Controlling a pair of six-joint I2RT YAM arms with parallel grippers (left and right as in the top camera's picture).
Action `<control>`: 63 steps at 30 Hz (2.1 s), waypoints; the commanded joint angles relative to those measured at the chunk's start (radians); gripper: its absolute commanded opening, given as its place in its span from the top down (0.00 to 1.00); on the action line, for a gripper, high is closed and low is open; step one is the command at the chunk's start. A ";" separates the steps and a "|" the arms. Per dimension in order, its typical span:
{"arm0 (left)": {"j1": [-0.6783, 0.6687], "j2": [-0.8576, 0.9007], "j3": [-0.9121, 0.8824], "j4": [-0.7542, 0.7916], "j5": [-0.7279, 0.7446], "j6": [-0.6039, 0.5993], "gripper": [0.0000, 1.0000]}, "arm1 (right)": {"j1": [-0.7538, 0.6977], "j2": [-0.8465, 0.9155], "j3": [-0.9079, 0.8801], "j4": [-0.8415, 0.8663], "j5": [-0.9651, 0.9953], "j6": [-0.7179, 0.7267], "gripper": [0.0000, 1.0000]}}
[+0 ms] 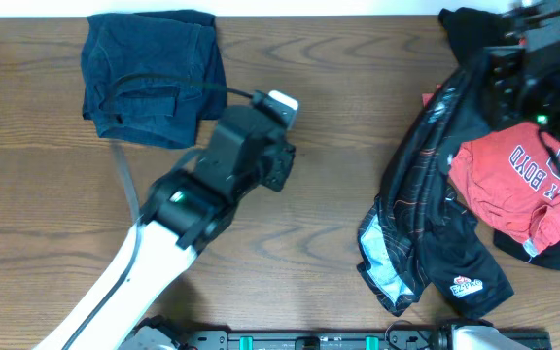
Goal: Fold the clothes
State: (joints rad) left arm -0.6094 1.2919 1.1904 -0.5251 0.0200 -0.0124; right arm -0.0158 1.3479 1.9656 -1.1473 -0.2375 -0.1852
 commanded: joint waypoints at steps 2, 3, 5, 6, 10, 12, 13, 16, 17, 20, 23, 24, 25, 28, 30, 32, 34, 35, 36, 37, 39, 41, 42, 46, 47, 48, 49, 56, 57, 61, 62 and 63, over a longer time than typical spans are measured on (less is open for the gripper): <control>0.003 0.087 0.007 0.029 0.026 -0.011 0.94 | -0.159 -0.015 0.005 0.003 0.003 0.055 0.99; 0.003 0.107 0.007 0.040 0.032 -0.010 0.94 | -0.206 -0.011 0.005 -0.003 -0.002 0.063 0.99; 0.003 0.141 0.007 0.057 0.066 0.007 0.94 | -0.282 0.002 0.005 -0.021 -0.007 0.078 0.99; 0.003 0.157 0.007 0.066 0.085 0.015 0.94 | -0.308 0.009 0.004 -0.030 -0.007 0.081 0.99; 0.003 0.235 0.007 0.116 0.155 0.019 0.94 | -0.370 0.053 0.003 -0.105 -0.002 0.129 0.99; 0.003 0.280 0.007 0.147 0.204 0.019 0.94 | -0.388 0.081 0.003 -0.153 0.020 0.154 0.99; 0.003 0.303 0.007 0.164 0.233 0.019 0.94 | -0.397 0.096 0.003 -0.172 0.040 0.175 0.99; 0.003 0.373 0.007 0.219 0.325 0.019 0.94 | -0.432 0.144 0.003 -0.225 0.057 0.193 0.99; 0.003 0.395 0.007 0.237 0.353 0.019 0.94 | -0.444 0.160 0.003 -0.238 0.053 0.193 0.99; -0.002 0.458 0.007 0.300 0.437 0.019 0.94 | -0.463 0.193 0.003 -0.260 0.035 0.192 0.99; -0.026 0.505 0.007 0.352 0.488 0.019 0.94 | -0.466 0.203 0.003 -0.258 0.020 0.192 0.99; -0.042 0.520 0.007 0.364 0.491 0.019 0.93 | -0.465 0.203 0.003 -0.255 0.020 0.192 0.99; -0.058 0.529 0.007 0.371 0.492 0.019 0.94 | -0.465 0.203 0.003 -0.251 0.020 0.192 0.99; -0.119 0.561 0.007 0.382 0.485 0.048 0.89 | -0.465 0.203 0.003 -0.247 0.020 0.192 0.99; -0.156 0.582 0.007 0.387 0.464 0.061 0.83 | -0.465 0.203 0.003 -0.248 0.018 0.192 0.99; -0.189 0.603 0.007 0.393 0.412 0.060 0.67 | -0.465 0.203 0.003 -0.248 -0.003 0.180 0.99; -0.208 0.625 0.007 0.405 0.376 0.060 0.59 | -0.465 0.203 0.003 -0.247 -0.017 0.177 0.99; -0.212 0.634 0.007 0.411 0.373 0.060 0.56 | -0.465 0.203 0.003 -0.247 -0.018 0.177 0.99; -0.212 0.642 0.007 0.416 0.372 0.060 0.52 | -0.465 0.203 0.003 -0.246 -0.018 0.176 0.99; -0.212 0.649 0.007 0.420 0.372 0.060 0.47 | -0.465 0.203 0.003 -0.245 -0.018 0.176 0.99; -0.212 0.659 0.007 0.428 0.372 0.059 0.40 | -0.465 0.203 0.003 -0.242 -0.018 0.177 0.99; -0.212 0.669 0.007 0.446 0.370 0.052 0.36 | -0.465 0.203 0.003 -0.240 -0.024 0.176 0.99; -0.212 0.677 0.007 0.460 0.365 0.050 0.35 | -0.465 0.203 0.003 -0.239 -0.028 0.173 0.99; -0.212 0.711 0.007 0.520 0.345 0.025 0.35 | -0.465 0.203 0.003 -0.238 -0.033 0.169 0.99; -0.212 0.718 0.007 0.531 0.345 0.016 0.35 | -0.465 0.203 0.003 -0.238 -0.033 0.169 0.99; -0.212 0.728 0.007 0.542 0.345 0.013 0.35 | -0.465 0.203 0.003 -0.238 -0.033 0.169 0.99; -0.212 0.734 0.007 0.549 0.345 0.014 0.35 | -0.465 0.203 0.003 -0.237 -0.033 0.169 0.99; -0.212 0.776 0.007 0.629 0.307 0.014 0.35 | -0.462 0.203 0.003 -0.232 -0.034 0.169 0.99; -0.212 0.784 0.007 0.644 0.307 0.014 0.35 | -0.462 0.203 0.003 -0.231 -0.034 0.169 0.99; -0.227 0.826 0.007 0.697 0.307 0.014 0.35 | -0.463 0.203 0.003 -0.229 -0.034 0.169 0.99; -0.233 0.835 0.007 0.700 0.307 0.014 0.35 | -0.463 0.203 0.003 -0.229 -0.033 0.169 0.99; -0.239 0.845 0.007 0.703 0.306 0.014 0.35 | -0.463 0.203 0.003 -0.229 -0.033 0.169 0.98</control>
State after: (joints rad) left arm -0.8307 2.0960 1.1908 0.1707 0.3367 0.0032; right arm -0.4770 1.5616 1.9614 -1.3792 -0.2562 -0.0105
